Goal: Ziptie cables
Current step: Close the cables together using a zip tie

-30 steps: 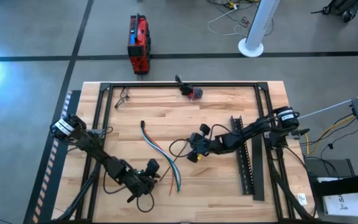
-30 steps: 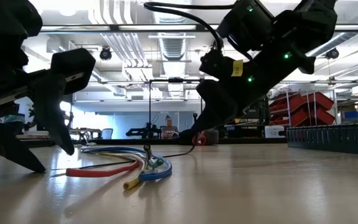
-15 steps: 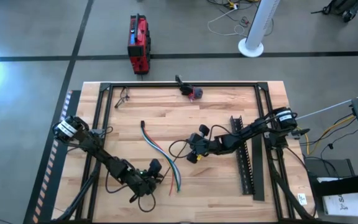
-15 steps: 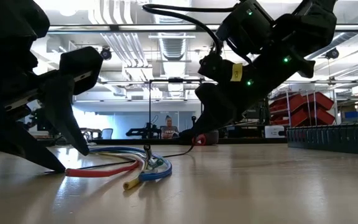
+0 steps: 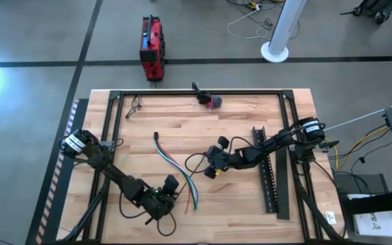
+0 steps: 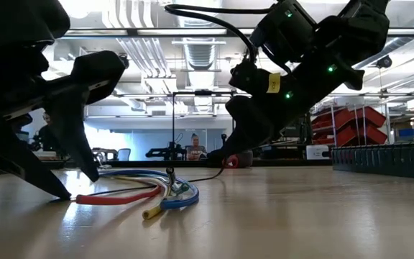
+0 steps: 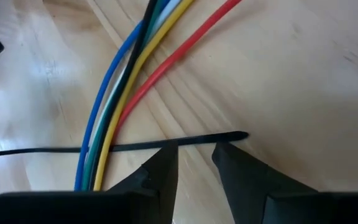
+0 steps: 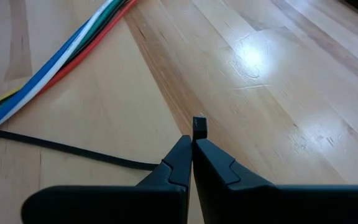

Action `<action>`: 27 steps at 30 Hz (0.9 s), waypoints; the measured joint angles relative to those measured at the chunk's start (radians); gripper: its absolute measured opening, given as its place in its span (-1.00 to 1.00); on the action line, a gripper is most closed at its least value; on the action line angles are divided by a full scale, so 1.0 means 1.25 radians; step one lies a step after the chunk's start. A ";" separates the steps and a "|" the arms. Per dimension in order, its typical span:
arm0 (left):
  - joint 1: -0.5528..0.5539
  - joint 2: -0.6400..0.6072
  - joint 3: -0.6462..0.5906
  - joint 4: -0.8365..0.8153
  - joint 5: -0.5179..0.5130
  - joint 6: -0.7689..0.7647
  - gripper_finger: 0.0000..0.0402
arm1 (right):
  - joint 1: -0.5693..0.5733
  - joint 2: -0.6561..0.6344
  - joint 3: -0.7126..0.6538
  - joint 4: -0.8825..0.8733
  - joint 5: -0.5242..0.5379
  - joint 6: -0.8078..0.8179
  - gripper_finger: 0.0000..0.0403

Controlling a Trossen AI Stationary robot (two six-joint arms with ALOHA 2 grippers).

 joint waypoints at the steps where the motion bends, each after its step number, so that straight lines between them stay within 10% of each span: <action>1: -0.002 0.000 0.000 -0.001 0.007 0.000 -0.50 | 0.000 0.000 0.000 0.001 0.000 0.000 -1.00; 27: 0.006 0.035 -0.095 0.208 -0.014 0.108 -0.47 | 0.000 0.000 0.000 0.007 0.000 -0.001 -1.00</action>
